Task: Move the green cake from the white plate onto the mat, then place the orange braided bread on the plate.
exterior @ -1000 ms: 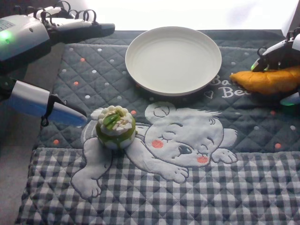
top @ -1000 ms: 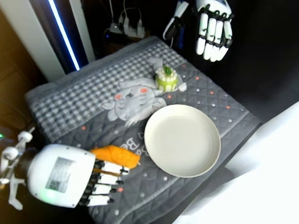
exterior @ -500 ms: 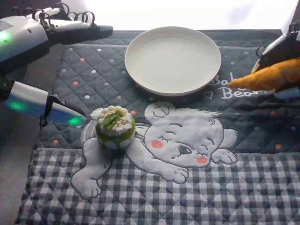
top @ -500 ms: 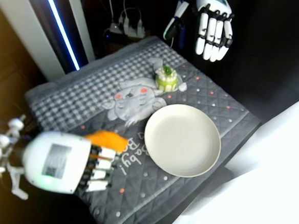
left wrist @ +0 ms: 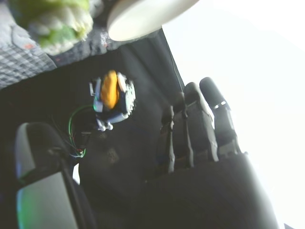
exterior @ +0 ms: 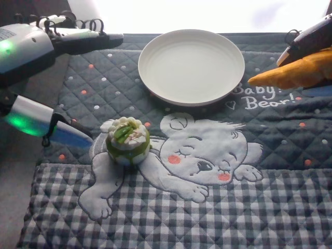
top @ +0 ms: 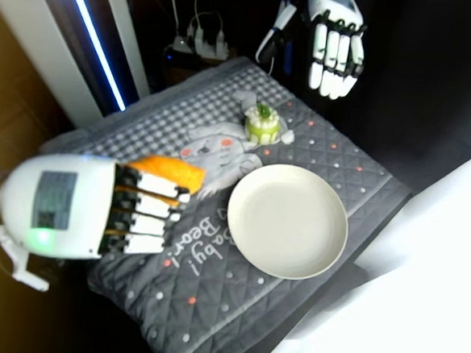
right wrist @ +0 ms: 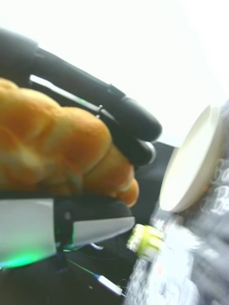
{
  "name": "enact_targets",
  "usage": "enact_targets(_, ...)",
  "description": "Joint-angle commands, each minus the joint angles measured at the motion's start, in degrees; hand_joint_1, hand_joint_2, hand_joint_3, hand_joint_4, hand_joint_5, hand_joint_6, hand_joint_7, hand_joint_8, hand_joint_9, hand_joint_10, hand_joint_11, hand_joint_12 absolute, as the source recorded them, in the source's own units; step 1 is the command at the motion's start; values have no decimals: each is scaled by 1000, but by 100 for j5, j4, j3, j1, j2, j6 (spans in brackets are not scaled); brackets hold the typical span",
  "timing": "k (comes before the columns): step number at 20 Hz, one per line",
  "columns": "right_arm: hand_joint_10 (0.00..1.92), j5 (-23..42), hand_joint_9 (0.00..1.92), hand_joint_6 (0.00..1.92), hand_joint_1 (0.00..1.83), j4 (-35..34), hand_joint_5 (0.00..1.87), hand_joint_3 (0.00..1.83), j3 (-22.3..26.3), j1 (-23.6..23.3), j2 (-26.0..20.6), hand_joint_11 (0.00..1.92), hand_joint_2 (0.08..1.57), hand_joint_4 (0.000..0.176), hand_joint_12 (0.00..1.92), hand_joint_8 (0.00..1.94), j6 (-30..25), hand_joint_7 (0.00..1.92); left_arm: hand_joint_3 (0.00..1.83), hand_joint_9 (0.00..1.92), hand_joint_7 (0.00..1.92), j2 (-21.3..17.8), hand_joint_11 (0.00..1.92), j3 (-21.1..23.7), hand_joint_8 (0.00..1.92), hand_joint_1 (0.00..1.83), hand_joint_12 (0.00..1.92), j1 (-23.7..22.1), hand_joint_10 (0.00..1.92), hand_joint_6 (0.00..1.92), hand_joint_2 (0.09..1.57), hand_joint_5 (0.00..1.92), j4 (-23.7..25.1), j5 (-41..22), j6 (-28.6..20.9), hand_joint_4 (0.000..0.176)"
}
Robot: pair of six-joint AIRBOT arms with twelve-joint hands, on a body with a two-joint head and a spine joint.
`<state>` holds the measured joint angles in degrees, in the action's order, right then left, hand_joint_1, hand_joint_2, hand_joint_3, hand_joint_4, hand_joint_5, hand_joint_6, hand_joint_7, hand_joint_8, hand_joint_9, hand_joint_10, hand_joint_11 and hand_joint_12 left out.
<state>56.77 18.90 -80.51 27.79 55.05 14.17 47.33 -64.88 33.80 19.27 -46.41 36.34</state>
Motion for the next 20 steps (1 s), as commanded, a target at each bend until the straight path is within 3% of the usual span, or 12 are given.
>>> enact_targets(1, 572, 670, 1371, 282, 1335, -361, 1212, 7, -4, -113, -44, 1182, 1004, 0, 1072, 521, 57, 1340, 13, 440, 404, 49, 0, -14, 23, 765, 1373, -50, 46, 25, 770, 286, -159, -618, 10, 0)
enact_targets(3, 438, 527, 1505, 624, 1300, -202, 1141, 0, 3, -456, 61, 1229, 1033, 0, 1160, 690, 256, 1211, 21, 436, 401, 129, 0, -32, 13, 759, 1377, -53, 50, 21, 824, 298, -94, -583, 10, 0)
enact_targets(4, 1062, 391, 1442, 746, 1217, -66, 1103, 0, 8, -674, 142, 1306, 1056, 0, 1478, 974, 356, 1249, 6, 443, 388, 149, 0, -29, 6, 788, 1373, -50, 55, 12, 799, 278, -60, -569, 8, 0)
enact_targets(7, 1884, -2, 1528, 863, 1187, 89, 1042, 1, 32, -1049, 302, 1517, 1083, 0, 1903, 1883, 754, 1261, 0, 492, 429, 265, 0, -34, 14, 689, 1428, -51, 100, 0, 768, 228, 79, -539, -25, 0)
enact_targets(8, 1819, -46, 1396, 930, 1184, 83, 1001, 3, 22, -1077, 362, 1393, 1101, 0, 1892, 1794, 857, 1161, 0, 470, 411, 347, 0, -53, 4, 723, 1304, -54, 100, 1, 727, 195, 178, -498, -82, 0)
enact_targets(9, 1339, -95, 1325, 882, 1188, 80, 1037, 0, -18, -1119, 459, 1276, 1087, 0, 1583, 1227, 970, 1172, 0, 471, 419, 461, 0, -100, 7, 761, 1282, -56, 105, 10, 698, 211, 298, -483, -205, 0)
enact_targets(10, 1051, -149, 1339, 719, 1268, 80, 1008, 0, -80, -1175, 554, 1235, 1084, 0, 1430, 1039, 1006, 1145, 0, 484, 437, 542, 0, -145, 12, 730, 1329, -55, 122, 10, 693, 219, 386, -499, -323, 0)
enact_targets(11, 1065, -235, 1367, 798, 1206, 85, 1060, 0, -148, -1261, 662, 1246, 1075, 0, 1476, 804, 1011, 1259, 0, 425, 415, 597, 0, -174, 4, 780, 1216, -55, 96, 5, 724, 213, 441, -519, -405, 40)
enact_targets(14, 1649, -470, 1341, 907, 1184, 199, 1036, 1, -304, -1567, 888, 1342, 1085, 0, 1821, 1568, 1015, 1186, 3, 374, 379, 660, 0, -189, 0, 758, 988, -62, 49, 1, 761, 164, 504, -565, -435, 126)
enact_targets(17, 1865, -894, 1275, 945, 1178, 685, 992, 1, -520, -1967, 1161, 1330, 1105, 0, 1918, 1658, 1118, 1055, 4, 313, 336, 732, 0, -252, 4, 741, 825, -86, 8, 3, 793, 162, 601, -618, -524, 119)
enact_targets(18, 1575, -1040, 1141, 1064, 1234, 706, 905, 0, -531, -2077, 1216, 1172, 1142, 0, 1761, 1260, 1339, 945, 3, 324, 346, 785, 0, -293, 5, 760, 793, -124, 8, 8, 797, 192, 672, -627, -580, 100)
enact_targets(20, 1895, -1262, 1140, 964, 1179, 672, 981, 0, -581, -2208, 1323, 1258, 1113, 0, 1914, 1754, 1775, 972, 7, 306, 350, 947, 0, -399, 4, 762, 629, -295, 6, 5, 812, 217, 926, -654, -781, 101)
